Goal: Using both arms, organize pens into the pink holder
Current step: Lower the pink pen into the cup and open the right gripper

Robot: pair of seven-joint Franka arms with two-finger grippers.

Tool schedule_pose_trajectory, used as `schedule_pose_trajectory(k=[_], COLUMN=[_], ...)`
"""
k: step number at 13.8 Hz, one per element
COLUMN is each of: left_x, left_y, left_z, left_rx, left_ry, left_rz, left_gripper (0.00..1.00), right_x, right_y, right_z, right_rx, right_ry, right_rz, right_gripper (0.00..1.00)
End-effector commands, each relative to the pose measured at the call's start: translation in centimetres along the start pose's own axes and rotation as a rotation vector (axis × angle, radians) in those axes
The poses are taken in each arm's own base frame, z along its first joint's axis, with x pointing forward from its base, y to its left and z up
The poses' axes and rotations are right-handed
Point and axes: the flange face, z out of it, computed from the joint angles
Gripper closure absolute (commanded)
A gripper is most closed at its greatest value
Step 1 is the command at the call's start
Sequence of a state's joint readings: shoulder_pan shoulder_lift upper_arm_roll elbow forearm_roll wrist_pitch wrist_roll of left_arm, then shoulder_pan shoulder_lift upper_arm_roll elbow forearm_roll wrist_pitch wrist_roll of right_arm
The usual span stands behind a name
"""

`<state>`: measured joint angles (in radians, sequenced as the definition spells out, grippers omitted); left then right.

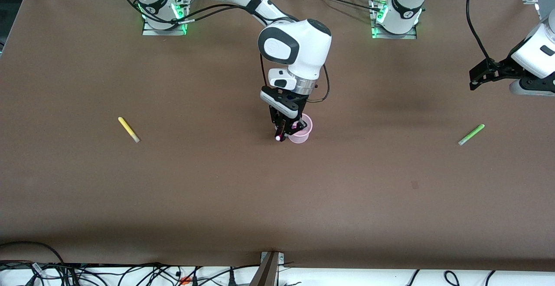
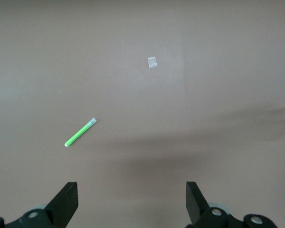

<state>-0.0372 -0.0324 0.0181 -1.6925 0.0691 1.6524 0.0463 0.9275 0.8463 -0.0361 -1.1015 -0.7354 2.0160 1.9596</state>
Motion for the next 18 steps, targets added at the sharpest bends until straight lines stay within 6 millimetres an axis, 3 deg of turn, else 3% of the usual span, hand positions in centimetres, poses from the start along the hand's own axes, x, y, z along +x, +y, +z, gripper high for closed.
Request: schedule_pose_trajectory(k=[1, 7, 13, 15, 16, 18], left_x=[0.2, 0.1, 0.0, 0.0, 0.0, 0.0], left_y=[0.0, 0.0, 0.2, 0.2, 0.2, 0.2], left_z=[-0.5, -0.5, -0.6, -0.8, -0.9, -0.8], left_rx=[-0.011, -0.015, -0.021, -0.022, -0.022, -0.022], left_ry=[-0.013, -0.022, -0.030, -0.028, -0.027, -0.028], left_rz=[-0.007, -0.006, -0.005, -0.005, -0.005, -0.005], left_gripper=[0.00, 0.00, 0.00, 0.00, 0.00, 0.00], right_x=[-0.8, -4.3, -5.4, -6.4, -6.5, -6.4], right_y=[-0.1, 0.5, 0.8, 0.8, 0.8, 0.8], right_z=[-0.7, 0.3, 0.6, -0.1, -0.2, -0.5], right_rx=[0.008, 0.013, 0.010, 0.020, 0.021, 0.022], right_ry=[0.035, 0.109, 0.111, 0.109, 0.108, 0.108], right_rz=[-0.016, -0.086, -0.105, -0.119, -0.122, -0.130], right_gripper=[1.00, 1.00, 0.97, 0.96, 0.91, 0.68])
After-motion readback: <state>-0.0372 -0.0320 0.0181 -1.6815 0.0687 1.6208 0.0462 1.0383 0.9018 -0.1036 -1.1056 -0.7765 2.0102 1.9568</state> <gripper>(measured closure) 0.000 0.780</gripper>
